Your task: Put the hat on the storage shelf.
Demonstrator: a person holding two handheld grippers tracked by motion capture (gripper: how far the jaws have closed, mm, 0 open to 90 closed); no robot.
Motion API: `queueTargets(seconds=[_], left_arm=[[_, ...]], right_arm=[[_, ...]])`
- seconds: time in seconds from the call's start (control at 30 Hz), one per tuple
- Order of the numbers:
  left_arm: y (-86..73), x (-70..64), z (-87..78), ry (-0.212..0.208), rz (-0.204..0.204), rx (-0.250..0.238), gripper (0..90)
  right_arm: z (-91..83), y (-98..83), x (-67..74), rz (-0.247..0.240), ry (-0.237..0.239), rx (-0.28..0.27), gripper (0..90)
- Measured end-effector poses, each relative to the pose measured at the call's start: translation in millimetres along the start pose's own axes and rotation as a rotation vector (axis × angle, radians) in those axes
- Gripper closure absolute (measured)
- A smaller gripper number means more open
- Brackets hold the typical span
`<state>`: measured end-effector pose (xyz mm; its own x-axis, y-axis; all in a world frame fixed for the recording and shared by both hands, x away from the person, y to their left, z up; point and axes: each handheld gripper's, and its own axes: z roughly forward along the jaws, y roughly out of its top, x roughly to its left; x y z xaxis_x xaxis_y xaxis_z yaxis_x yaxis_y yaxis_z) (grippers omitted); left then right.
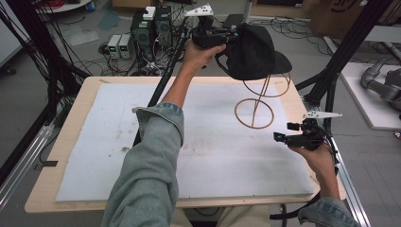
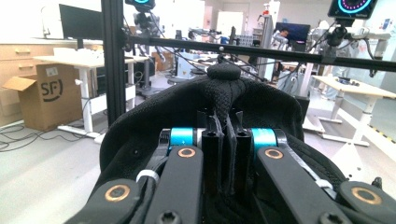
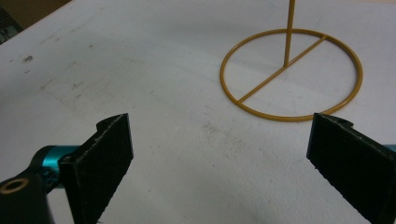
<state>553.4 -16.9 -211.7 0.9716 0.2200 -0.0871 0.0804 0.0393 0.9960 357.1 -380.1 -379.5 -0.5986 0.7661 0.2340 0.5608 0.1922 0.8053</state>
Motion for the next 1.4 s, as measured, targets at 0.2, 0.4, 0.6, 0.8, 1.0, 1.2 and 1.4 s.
queueTargets(seconds=[0.2,0.4,0.6,0.8,1.0,1.2,1.4], left_arm=[[-7.6,-0.2,11.5,-0.013,-0.007,0.005,86.7],[-10.3,-2.9,18.3,-0.017,0.0,0.019,86.6],[-12.0,-4.6,24.6,-0.015,0.003,0.024,86.6],[-15.6,-5.5,31.6,-0.009,0.008,0.037,86.6],[-19.0,-9.2,41.5,-0.01,0.028,0.065,86.4],[-23.3,-12.8,49.8,-0.007,0.046,0.096,85.8],[-27.2,-14.5,55.2,-0.004,0.065,0.138,80.4]], right_arm=[[-0.8,0.1,-0.3,0.001,0.001,-0.003,6.6],[-0.7,0.2,-0.1,-0.005,0.0,-0.003,6.6],[-0.3,0.3,0.4,-0.005,0.001,-0.004,6.6],[-0.9,0.3,0.5,-0.002,0.001,-0.005,6.6],[-0.8,0.2,0.3,-0.004,0.004,-0.007,6.6],[-1.6,0.3,-0.6,-0.007,0.004,-0.013,6.6],[-2.8,0.6,0.1,-0.003,0.002,-0.011,6.6]])
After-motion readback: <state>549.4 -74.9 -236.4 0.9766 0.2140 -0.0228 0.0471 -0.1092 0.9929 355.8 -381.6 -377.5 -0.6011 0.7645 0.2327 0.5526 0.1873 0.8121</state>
